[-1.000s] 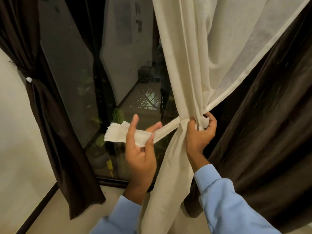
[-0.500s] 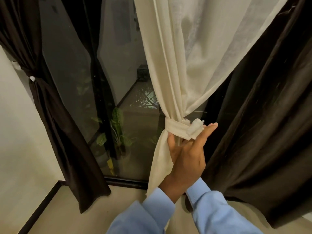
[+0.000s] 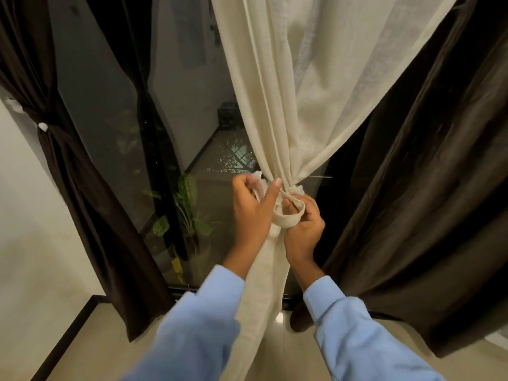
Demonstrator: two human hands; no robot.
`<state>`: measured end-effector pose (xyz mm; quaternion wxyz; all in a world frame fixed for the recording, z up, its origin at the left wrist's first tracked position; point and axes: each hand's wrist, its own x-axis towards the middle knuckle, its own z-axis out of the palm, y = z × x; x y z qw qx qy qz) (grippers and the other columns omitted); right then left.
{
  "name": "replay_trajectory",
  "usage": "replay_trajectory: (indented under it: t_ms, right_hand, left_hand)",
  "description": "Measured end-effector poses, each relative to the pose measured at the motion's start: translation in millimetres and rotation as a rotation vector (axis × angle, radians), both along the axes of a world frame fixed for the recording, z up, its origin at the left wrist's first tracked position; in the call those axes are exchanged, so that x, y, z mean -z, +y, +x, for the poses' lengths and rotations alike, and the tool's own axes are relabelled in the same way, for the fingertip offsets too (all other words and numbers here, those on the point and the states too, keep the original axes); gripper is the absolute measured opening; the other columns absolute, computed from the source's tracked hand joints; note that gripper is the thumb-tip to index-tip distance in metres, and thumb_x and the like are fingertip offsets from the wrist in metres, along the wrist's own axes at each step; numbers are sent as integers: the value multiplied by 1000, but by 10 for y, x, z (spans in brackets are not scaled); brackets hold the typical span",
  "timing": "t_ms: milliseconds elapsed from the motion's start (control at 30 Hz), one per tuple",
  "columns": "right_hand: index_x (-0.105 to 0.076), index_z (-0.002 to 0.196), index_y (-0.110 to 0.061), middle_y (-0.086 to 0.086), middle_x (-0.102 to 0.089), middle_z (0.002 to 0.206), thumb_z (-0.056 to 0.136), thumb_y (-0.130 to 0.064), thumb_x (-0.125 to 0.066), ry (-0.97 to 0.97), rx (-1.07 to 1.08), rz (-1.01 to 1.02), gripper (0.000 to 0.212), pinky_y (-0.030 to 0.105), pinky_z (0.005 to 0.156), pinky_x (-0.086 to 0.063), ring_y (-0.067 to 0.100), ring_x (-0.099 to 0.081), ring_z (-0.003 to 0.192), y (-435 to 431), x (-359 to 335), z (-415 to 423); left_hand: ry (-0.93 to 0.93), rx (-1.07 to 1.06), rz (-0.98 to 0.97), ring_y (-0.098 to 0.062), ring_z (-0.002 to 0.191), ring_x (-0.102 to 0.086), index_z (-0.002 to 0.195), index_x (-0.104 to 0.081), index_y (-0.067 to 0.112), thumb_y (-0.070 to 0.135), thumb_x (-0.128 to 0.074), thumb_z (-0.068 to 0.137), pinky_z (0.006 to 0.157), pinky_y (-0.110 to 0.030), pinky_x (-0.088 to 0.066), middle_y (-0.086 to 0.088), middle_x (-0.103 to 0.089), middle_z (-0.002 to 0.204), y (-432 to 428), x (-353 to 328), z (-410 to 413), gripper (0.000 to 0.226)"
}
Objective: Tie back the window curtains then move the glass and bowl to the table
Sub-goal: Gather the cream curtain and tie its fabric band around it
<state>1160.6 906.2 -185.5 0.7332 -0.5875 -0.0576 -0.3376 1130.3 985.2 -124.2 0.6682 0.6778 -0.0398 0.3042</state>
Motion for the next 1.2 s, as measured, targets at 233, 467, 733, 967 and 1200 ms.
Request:
replay_trajectory:
  t_ms: [233,467,733,967,1200]
  right_hand:
    - [-69,106,1,1,-67,106,89,4,-66,28,40,-40,18,14,86,-50,3,-65,99,-9,-5,6]
    - [-69,103,-6,-10,-70,93,94,0,-61,131,-65,42,13,13,75,-52,0,-66,88,4,-24,7]
    - [-69,98,-19,-1,-62,133,92,-20,-68,215,-35,-120,6,39,106,-48,15,-55,126,100,85,36]
    - [-68,103,-6,3,-69,109,90,-10,-69,50,-19,-189,14,30,89,-58,13,-65,103,35,64,-172]
    - [-70,98,-12,1,-72,97,90,-5,-68,66,-127,-154,11,33,82,-60,20,-69,94,64,-25,-270]
  left_hand:
    - [370,231,228,-4,90,-63,118,-60,15,48,-82,66,67,-14,-49,6,-67,104,159,-544,555,65]
    - [493,196,503,-23,107,-60,118,-60,7,23,-92,56,93,-40,-52,-6,-64,117,114,-560,795,71]
    - [481,83,440,-29,113,-57,119,-56,5,12,-88,61,96,-45,-49,-11,-61,123,159,-423,948,66]
    - [431,93,434,-29,112,-58,120,-55,6,15,-85,66,94,-42,-51,-11,-60,123,195,-371,1018,62]
    - [436,134,419,-29,112,-58,120,-55,5,16,-85,67,94,-44,-51,-11,-60,122,206,-333,1060,62]
